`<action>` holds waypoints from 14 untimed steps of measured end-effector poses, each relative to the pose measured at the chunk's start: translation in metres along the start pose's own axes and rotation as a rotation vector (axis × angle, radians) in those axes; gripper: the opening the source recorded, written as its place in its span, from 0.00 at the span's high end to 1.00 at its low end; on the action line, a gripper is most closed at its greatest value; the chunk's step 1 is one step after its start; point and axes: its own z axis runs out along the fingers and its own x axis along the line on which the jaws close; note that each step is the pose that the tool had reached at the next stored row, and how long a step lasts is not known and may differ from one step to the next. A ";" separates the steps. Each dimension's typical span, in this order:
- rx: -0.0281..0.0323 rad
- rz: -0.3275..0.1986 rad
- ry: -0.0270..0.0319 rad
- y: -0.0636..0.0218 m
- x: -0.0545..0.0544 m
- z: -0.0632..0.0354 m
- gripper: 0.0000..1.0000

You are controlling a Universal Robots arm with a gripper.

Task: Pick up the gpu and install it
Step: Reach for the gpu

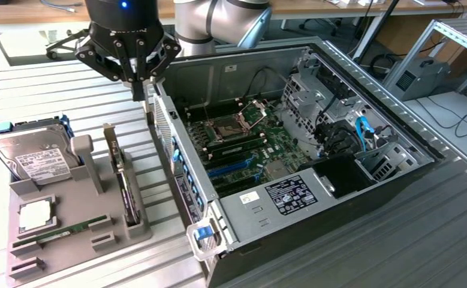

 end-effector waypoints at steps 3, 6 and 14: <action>0.0000 0.000 0.0000 -0.0001 0.001 0.0000 0.89; 0.0000 0.000 0.0000 -0.0001 0.002 0.0000 0.89; 0.0000 0.000 0.0000 -0.0003 0.004 -0.0001 0.89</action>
